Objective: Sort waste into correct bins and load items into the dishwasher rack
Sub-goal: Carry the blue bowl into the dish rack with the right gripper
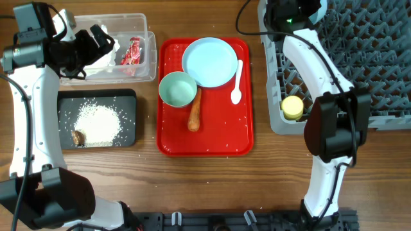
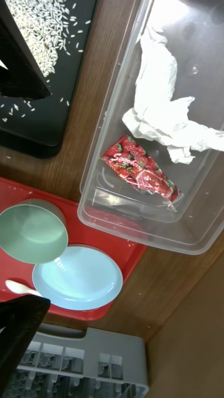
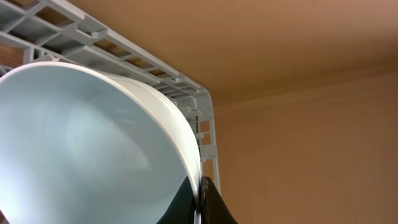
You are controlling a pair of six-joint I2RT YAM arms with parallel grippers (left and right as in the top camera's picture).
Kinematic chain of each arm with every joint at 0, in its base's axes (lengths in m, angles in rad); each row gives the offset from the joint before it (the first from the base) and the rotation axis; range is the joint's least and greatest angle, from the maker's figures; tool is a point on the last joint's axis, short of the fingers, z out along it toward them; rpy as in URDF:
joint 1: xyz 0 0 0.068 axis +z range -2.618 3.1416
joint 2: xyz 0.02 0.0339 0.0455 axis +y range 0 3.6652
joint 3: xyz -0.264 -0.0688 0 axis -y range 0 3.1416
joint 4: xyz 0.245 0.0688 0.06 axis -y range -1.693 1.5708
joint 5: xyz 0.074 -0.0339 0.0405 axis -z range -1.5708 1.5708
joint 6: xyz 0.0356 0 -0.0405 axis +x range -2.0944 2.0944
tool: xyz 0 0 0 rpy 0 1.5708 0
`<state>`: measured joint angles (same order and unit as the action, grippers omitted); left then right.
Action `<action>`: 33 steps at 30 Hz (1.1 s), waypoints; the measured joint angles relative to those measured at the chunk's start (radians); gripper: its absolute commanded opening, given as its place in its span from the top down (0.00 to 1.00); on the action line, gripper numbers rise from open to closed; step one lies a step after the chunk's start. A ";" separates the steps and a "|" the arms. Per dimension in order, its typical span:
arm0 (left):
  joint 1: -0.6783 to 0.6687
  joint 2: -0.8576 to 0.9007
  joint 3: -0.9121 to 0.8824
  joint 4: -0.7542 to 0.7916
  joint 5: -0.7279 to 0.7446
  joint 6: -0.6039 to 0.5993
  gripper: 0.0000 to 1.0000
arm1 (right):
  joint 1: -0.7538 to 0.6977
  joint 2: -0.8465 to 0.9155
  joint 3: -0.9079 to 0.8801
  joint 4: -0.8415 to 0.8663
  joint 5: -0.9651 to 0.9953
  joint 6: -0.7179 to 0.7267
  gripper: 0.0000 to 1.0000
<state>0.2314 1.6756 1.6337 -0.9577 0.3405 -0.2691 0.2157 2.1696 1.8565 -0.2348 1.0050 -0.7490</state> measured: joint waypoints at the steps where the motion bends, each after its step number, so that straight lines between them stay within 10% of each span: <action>1: 0.000 0.000 0.000 0.000 0.000 0.000 0.00 | 0.001 0.008 0.000 0.007 0.001 0.000 0.96; 17: 0.000 0.000 0.000 0.000 0.000 0.000 0.00 | 0.007 0.094 -0.001 0.080 0.058 0.003 0.94; 33: 0.000 0.000 0.000 0.000 0.000 0.000 0.00 | 0.086 0.108 -0.001 0.075 0.107 0.010 0.19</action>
<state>0.2314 1.6756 1.6337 -0.9577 0.3401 -0.2691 0.3016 2.2780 1.8553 -0.1600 1.1122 -0.7395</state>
